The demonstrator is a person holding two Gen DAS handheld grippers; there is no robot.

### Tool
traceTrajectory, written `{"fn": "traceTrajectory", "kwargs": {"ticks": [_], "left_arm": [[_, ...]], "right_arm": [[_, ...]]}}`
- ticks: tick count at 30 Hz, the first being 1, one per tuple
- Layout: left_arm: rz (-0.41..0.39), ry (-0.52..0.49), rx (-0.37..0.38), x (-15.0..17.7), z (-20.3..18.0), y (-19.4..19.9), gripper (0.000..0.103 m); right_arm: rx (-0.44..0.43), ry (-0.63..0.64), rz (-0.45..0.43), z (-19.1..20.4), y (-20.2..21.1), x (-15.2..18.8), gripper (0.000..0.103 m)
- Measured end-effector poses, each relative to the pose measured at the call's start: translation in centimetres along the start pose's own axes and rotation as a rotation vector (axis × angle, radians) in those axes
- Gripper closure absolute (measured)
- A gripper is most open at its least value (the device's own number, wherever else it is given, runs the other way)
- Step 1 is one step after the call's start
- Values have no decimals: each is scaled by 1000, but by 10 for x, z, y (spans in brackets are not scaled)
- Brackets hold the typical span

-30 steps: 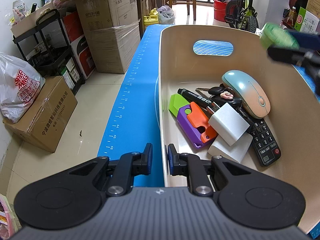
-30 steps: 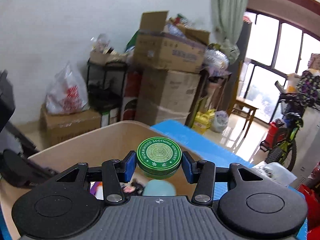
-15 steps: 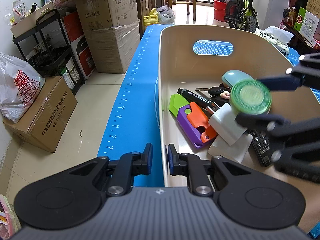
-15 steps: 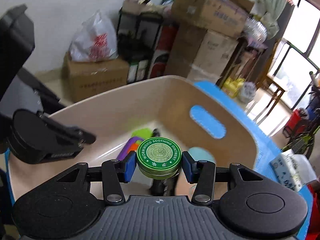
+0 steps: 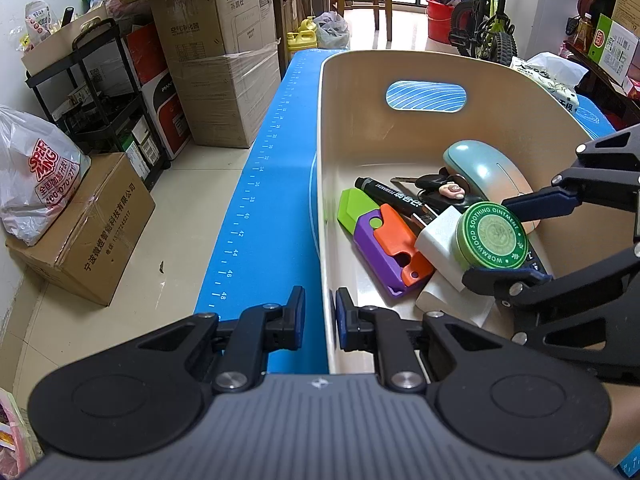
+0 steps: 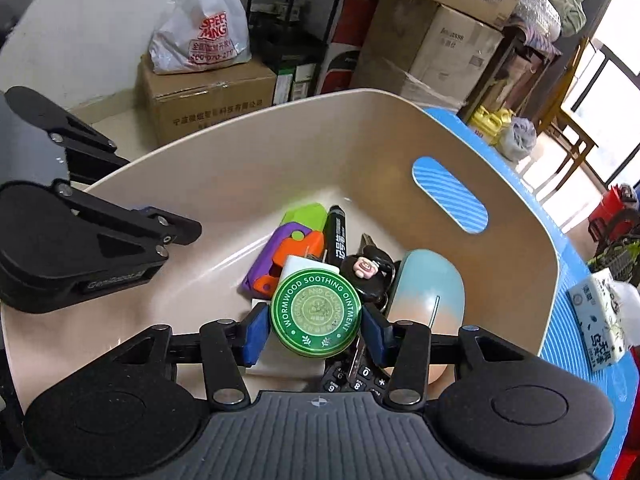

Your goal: Organize rigid objects

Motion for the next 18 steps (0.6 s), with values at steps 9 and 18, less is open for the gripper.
{"fn": "traceTrajectory", "kwargs": {"ticks": [9, 18], "left_arm": [[-1, 1, 1, 0, -1, 0, 84], [-6, -1, -2, 0, -1, 0, 84]], "right_arm": [[21, -27, -50, -3, 9, 2, 15], [47, -153, -208, -22, 48, 16, 6]]}}
Point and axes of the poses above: each gripper's, at about its wrist camera, not at the fingertips, and y roughly against the way its jaws point, z to its left, x to its underside, the point moved 7 cm from there along -y, roughly the way its jaws point, and after that the axes turned 12 degrees about z, right-handed, at the moved point
